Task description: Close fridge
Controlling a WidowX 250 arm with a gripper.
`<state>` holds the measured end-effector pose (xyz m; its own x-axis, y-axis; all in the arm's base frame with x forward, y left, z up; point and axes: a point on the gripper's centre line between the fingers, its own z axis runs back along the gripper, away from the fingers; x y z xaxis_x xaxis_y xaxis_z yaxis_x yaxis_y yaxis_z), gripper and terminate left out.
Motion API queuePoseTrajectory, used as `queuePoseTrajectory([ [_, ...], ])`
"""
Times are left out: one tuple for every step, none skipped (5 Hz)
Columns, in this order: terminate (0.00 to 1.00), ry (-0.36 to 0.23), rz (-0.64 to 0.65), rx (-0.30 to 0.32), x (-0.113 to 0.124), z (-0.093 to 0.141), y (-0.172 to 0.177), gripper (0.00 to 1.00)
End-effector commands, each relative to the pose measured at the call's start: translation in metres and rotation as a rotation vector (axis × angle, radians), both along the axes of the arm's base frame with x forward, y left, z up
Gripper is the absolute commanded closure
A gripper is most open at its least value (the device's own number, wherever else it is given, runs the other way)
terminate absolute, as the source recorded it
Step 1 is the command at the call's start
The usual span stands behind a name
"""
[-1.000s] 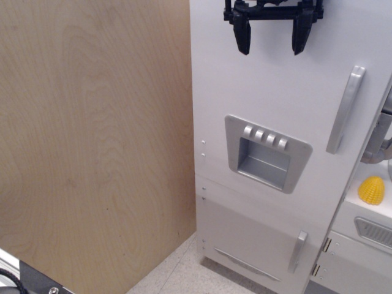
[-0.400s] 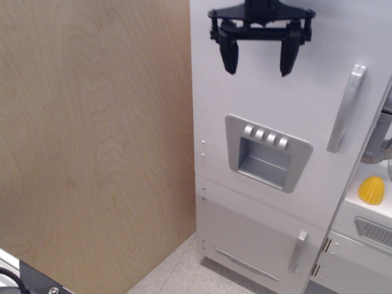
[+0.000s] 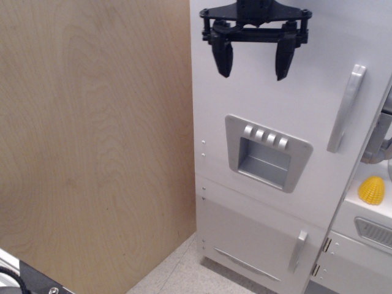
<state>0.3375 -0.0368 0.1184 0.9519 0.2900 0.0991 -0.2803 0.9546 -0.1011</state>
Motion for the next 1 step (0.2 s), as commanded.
queuePoseTrajectory([
  [1.0,-0.069,0.0,-0.006,0.002,0.0218,0.001,0.0],
])
